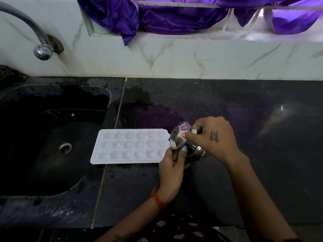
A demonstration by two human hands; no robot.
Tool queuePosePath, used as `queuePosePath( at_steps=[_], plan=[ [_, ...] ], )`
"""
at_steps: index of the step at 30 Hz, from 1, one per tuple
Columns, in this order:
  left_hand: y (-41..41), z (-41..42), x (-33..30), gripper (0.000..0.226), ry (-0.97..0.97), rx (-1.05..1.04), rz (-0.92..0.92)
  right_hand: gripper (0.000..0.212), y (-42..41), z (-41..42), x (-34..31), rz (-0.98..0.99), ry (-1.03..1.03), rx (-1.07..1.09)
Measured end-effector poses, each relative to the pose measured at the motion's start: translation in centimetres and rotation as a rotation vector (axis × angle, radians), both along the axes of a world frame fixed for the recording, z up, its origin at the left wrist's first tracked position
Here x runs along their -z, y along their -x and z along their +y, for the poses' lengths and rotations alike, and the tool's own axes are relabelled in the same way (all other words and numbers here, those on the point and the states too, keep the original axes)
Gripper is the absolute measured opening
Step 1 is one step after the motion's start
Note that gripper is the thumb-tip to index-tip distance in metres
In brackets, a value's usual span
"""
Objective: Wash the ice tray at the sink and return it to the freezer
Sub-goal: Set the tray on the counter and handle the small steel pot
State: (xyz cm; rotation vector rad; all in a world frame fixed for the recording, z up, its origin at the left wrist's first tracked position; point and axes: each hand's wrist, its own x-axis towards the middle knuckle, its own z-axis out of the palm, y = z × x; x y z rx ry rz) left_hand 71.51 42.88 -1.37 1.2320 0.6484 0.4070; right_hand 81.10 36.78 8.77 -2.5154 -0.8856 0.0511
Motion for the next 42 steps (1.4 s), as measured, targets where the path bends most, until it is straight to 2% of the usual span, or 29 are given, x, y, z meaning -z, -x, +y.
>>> queuePosePath(
  at_steps=[3, 8, 13, 15, 22, 26, 27, 32, 37, 42],
  plan=[
    [0.0, 0.1, 0.2, 0.022, -0.044, -0.022, 0.006, 0.035, -0.3, -0.4, 0.4, 0.038, -0.053, 0.009],
    [0.3, 0.4, 0.3, 0.011, -0.176, -0.067, 0.030, 0.032, -0.6, -0.5, 1.0, 0.097, -0.147, 0.020],
    [0.6, 0.8, 0.0, 0.016, -0.225, -0.110, 0.052, 0.029, -0.3, 0.1, 0.9, 0.112, -0.191, 0.004],
    [0.9, 1.0, -0.2, 0.010, -0.224, -0.136, 0.054, 0.029, -0.1, 0.5, 0.7, 0.112, -0.198, -0.014],
    [2.1, 2.1, -0.8, 0.013, -0.217, -0.246, 0.043, 0.029, 0.5, 2.6, 0.4, 0.135, -0.209, -0.116],
    [3.2, 3.2, -1.1, 0.044, -0.200, -0.328, 0.045, 0.029, 1.2, 4.5, 0.2, 0.144, -0.205, -0.187],
    [3.5, 3.5, -1.1, 0.046, -0.199, -0.347, 0.046, 0.030, 1.4, 5.0, 0.1, 0.149, -0.203, -0.202],
    [5.3, 5.3, -1.2, 0.041, -0.213, -0.395, 0.056, 0.034, 2.9, 7.9, 0.1, 0.120, -0.147, -0.271],
    [6.8, 7.1, -1.1, 0.043, -0.154, -0.440, 0.057, 0.033, 4.5, 10.6, -0.2, 0.107, -0.094, -0.323],
    [8.1, 8.3, -0.9, 0.033, -0.075, -0.453, 0.046, 0.034, 6.2, 12.5, -0.4, 0.078, -0.009, -0.347]
  ],
)
